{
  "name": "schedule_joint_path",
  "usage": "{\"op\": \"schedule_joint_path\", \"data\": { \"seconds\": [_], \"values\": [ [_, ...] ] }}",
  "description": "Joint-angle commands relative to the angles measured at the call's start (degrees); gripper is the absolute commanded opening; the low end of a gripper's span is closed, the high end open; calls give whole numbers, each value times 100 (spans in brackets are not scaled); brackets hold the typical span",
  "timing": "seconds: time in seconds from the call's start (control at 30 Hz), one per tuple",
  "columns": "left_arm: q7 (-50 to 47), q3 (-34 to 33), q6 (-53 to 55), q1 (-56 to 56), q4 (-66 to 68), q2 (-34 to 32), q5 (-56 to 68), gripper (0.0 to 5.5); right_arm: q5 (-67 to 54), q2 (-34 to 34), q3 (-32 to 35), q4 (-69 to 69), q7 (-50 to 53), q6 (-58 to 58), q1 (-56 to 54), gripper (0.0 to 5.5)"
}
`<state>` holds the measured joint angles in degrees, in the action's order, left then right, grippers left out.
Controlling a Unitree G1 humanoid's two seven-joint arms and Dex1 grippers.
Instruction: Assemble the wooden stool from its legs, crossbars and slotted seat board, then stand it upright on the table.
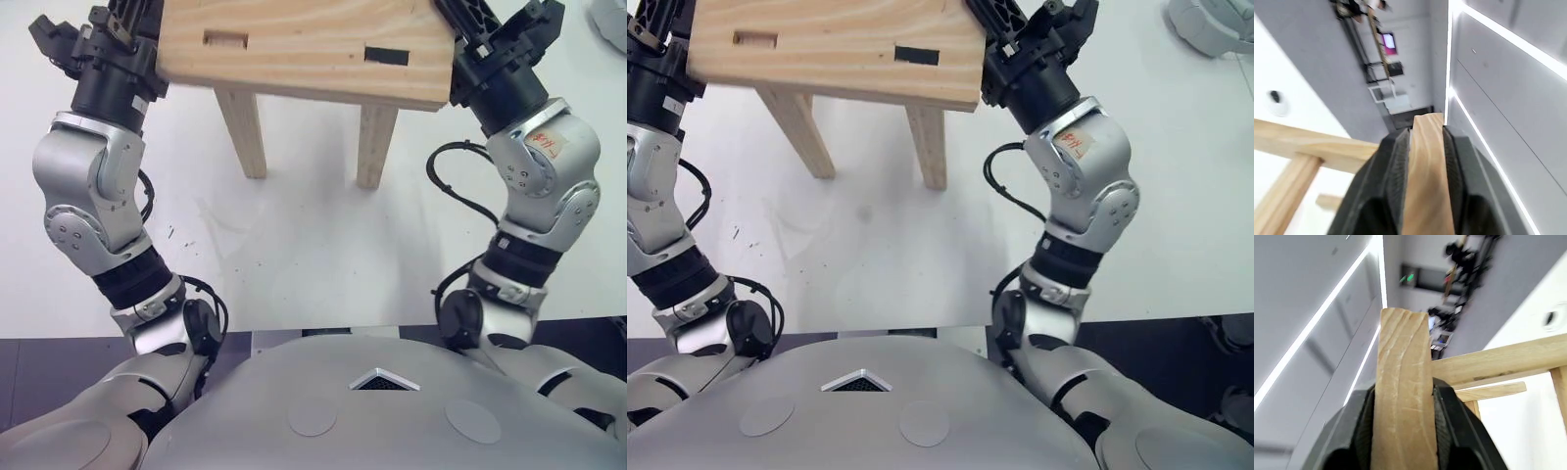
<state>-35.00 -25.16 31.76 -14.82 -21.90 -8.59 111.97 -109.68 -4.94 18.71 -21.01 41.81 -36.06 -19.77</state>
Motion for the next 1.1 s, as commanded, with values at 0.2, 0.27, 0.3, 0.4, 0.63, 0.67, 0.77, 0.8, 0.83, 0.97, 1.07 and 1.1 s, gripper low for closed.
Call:
{"op": "schedule_joint_path", "data": {
  "seconds": [0.2, 0.27, 0.3, 0.4, 0.63, 0.67, 0.77, 0.8, 0.83, 0.97, 1.07, 1.1],
  "values": [
    [-351, 188, 1891, 412, -111, -1296, 103, 6, -331, -430, -834, -3200, 3215, 2931, -237, 134],
    [261, -155, 2413, 140, 467, -1847, 103, 6, -331, -49, -1135, -3336, 2843, 2868, 207, 134],
    [538, -258, 2666, -14, 768, -2119, 103, 23, -331, 136, -1243, -3370, 2615, 2837, 418, 134],
    [1310, -565, 3404, -610, 1801, -2949, 103, 89, -331, 997, -1294, -3082, 1337, 2205, 1310, 220],
    [2653, -543, 4134, -249, 2213, -3947, 103, 209, -331, 1766, -1106, -2482, 129, 1552, 1572, 358],
    [2660, -504, 4062, -309, 2210, -4047, 103, 228, -331, 1872, -1055, -2379, -51, 1401, 1624, 379],
    [2540, -364, 3583, -769, 2059, -4276, 84, 298, -331, 2186, -710, -1883, -575, 864, 1614, 453],
    [2528, -320, 3427, -886, 1968, -4325, 54, 316, -331, 2298, -569, -1702, -712, 691, 1551, 474],
    [2508, -288, 3288, -941, 1870, -4355, -25, 353, -331, 2420, -448, -1531, -853, 511, 1477, 512],
    [2784, -298, 2863, -846, 1426, -4450, -980, 354, -330, 3303, -69, -1142, -1251, -109, 1451, 538],
    [3246, -271, 1613, -513, 692, -4496, -3354, 354, 537, 4297, 400, -985, -1746, -268, 1466, 538],
    [3378, -242, 1156, -232, 371, -4415, -4090, 354, 1238, 4495, 463, -1049, -2003, -150, 1370, 538]
  ]
}}
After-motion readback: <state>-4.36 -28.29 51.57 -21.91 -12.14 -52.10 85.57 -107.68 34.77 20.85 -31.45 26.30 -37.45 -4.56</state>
